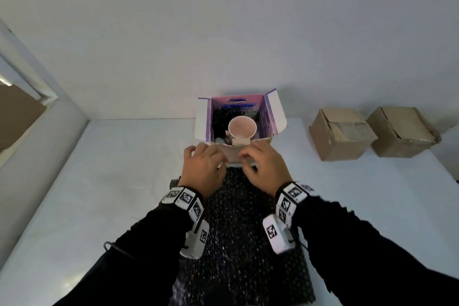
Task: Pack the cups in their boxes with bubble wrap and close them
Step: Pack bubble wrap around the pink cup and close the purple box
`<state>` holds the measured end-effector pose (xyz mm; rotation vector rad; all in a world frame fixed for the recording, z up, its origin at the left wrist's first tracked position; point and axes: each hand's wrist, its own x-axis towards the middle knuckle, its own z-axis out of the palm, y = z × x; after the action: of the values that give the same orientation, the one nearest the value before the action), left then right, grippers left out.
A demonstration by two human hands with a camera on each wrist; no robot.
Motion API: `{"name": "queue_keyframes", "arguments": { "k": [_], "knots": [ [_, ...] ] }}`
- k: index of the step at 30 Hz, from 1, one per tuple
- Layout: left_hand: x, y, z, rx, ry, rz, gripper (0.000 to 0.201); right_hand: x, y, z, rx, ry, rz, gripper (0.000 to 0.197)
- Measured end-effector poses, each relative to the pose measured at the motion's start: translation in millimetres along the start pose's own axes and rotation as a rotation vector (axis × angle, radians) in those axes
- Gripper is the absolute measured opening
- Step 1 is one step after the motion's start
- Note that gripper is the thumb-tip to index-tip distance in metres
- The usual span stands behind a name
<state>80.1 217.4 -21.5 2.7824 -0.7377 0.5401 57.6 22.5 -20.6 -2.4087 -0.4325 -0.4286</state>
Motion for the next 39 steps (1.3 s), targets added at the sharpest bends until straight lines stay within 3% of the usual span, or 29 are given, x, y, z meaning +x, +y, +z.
{"name": "queue_keyframes", "arguments": {
  "k": [3, 5, 7, 8, 10, 13, 15, 18, 22, 25, 29, 34, 37, 39],
  "knots": [
    [-32, 7, 5, 0.029, -0.310, -0.012, 0.025, -43, 5, 14, -0.016, -0.128, 0.111, 0.018],
    [-52, 7, 11, 0.046, -0.542, -0.052, 0.034, -67, 7, 21, -0.127, -0.369, 0.244, 0.050],
    [-68, 3, 16, 0.014, -0.687, -0.086, 0.050, -89, 7, 27, -0.265, -0.576, 0.341, 0.083],
    [-75, 2, 17, -0.012, -0.729, -0.089, 0.057, -97, 6, 30, -0.314, -0.624, 0.349, 0.087],
    [-84, 1, 19, -0.049, -0.766, -0.084, 0.066, -105, 3, 35, -0.352, -0.596, 0.327, 0.070],
    [-89, 4, 17, -0.030, -0.744, -0.089, 0.072, -104, -1, 36, -0.331, -0.493, 0.276, 0.034],
    [-90, 6, 15, -0.016, -0.646, -0.105, 0.083, -101, -3, 36, -0.290, -0.421, 0.231, 0.024],
    [-87, 5, 8, -0.017, -0.477, -0.088, 0.091, -95, -3, 32, -0.129, -0.290, 0.144, 0.021],
    [-73, 3, 4, -0.041, -0.300, 0.023, 0.048, -82, -4, 17, -0.057, -0.095, 0.060, 0.023],
    [-60, 11, -4, -0.096, -0.223, 0.007, 0.054, -72, -5, 4, -0.152, 0.063, 0.093, 0.028],
    [-51, 16, -11, -0.144, -0.275, 0.030, 0.056, -63, -3, -8, -0.215, 0.056, 0.170, 0.022],
    [-50, 11, -7, -0.164, -0.276, 0.078, 0.046, -57, -3, -11, 0.053, 0.027, 0.192, 0.021],
    [-42, 17, -9, -0.241, -0.258, 0.012, 0.031, -54, -13, -14, 0.142, 0.047, 0.179, 0.016],
    [-35, 21, -15, -0.385, -0.236, -0.091, 0.027, -53, -21, -20, 0.226, -0.005, 0.188, 0.039]
  ]
}}
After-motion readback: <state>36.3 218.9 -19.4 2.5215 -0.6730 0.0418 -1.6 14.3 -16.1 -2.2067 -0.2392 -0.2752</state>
